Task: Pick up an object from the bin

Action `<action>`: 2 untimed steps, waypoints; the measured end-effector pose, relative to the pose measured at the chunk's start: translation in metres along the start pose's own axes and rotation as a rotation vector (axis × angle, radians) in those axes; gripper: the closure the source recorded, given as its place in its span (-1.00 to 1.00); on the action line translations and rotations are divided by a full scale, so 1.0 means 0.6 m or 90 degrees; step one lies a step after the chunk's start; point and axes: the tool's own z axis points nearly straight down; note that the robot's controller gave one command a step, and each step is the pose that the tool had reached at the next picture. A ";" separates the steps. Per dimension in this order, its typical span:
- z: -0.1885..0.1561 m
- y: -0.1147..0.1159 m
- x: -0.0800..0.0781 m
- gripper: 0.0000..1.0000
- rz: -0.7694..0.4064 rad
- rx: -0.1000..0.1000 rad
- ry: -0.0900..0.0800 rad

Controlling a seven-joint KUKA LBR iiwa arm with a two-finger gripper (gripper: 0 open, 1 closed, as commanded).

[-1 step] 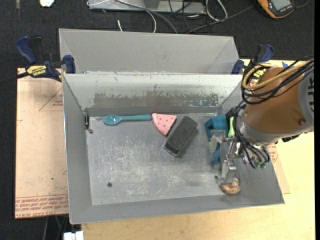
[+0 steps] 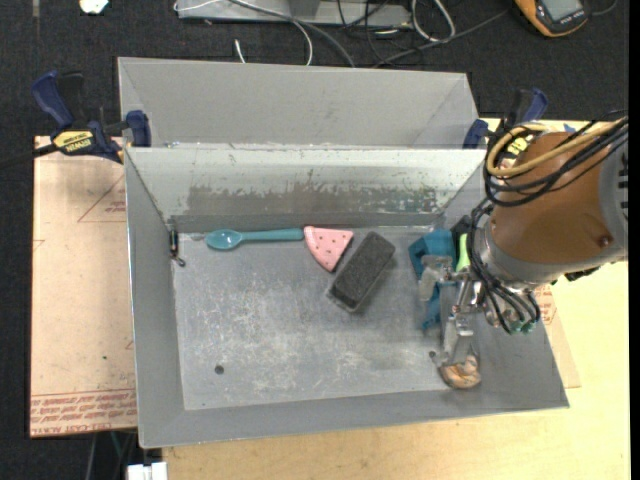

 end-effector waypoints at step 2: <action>0.048 0.061 -0.140 -1.00 -0.057 -0.001 -0.002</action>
Offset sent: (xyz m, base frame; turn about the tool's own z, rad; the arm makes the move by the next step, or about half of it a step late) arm 0.0816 0.0355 -0.0281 -0.0903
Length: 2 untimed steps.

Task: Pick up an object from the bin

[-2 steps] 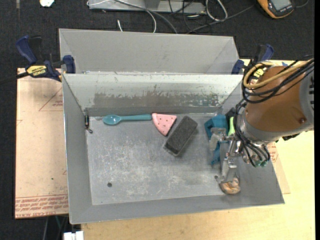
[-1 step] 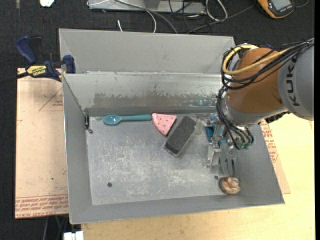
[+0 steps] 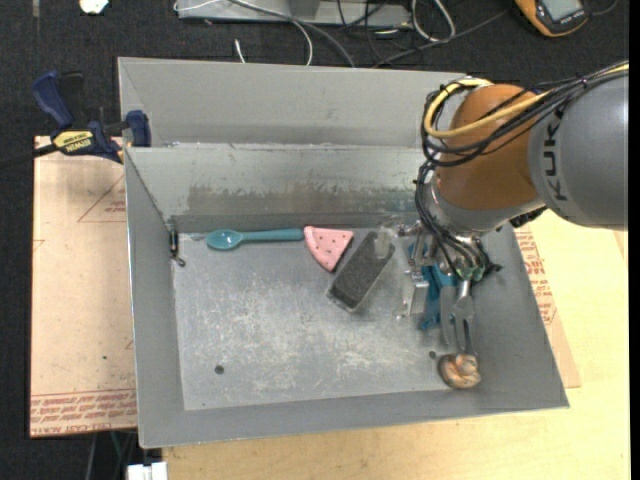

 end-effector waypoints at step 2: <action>0.019 0.025 -0.013 -1.00 0.198 -0.001 -0.001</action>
Offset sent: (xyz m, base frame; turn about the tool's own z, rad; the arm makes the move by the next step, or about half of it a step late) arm 0.0071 0.0094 -0.0225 0.3251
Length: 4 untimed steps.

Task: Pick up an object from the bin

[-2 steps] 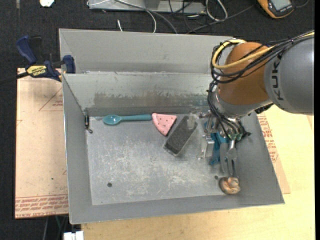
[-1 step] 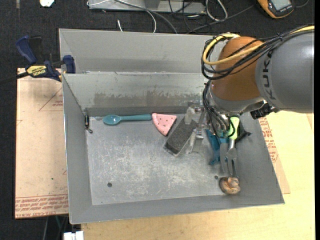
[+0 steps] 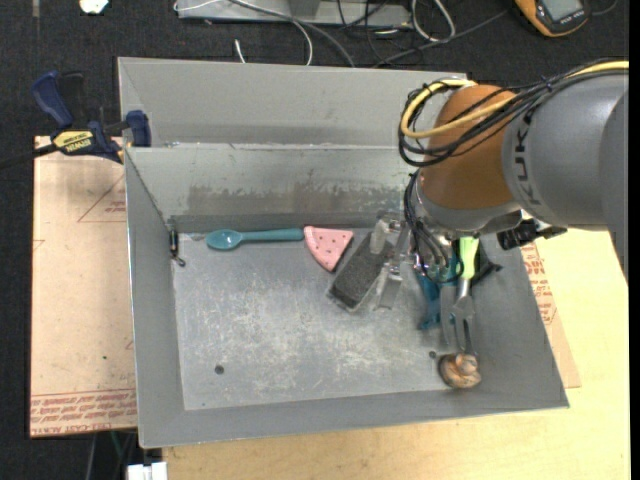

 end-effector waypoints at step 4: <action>0.003 0.028 -0.096 1.00 0.004 -0.001 -0.008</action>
Offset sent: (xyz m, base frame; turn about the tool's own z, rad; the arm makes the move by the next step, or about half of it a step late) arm 0.0601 0.0132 -0.0668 0.0290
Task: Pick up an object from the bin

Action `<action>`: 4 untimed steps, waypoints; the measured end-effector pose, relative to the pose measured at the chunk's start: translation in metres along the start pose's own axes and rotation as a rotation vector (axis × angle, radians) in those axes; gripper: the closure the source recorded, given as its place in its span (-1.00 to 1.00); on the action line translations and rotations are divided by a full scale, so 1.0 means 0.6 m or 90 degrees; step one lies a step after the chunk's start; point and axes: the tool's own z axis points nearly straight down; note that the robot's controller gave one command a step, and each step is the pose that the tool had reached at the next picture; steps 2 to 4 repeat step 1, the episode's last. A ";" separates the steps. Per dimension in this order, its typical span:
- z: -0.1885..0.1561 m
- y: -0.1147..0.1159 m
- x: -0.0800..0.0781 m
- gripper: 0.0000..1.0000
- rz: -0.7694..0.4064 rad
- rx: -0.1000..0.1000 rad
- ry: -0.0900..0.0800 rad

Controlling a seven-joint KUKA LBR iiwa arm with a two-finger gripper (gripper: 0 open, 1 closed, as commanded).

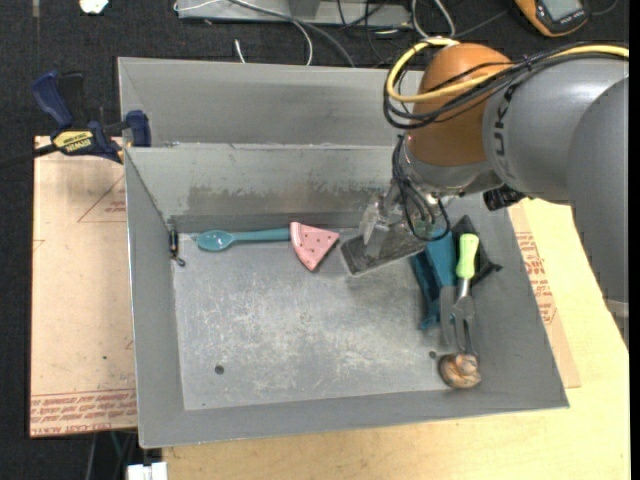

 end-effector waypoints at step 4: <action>-0.111 0.012 -0.010 1.00 0.021 -0.002 -0.006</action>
Offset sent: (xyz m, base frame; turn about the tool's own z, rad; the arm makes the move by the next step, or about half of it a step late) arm -0.0031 -0.0056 0.1255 0.1645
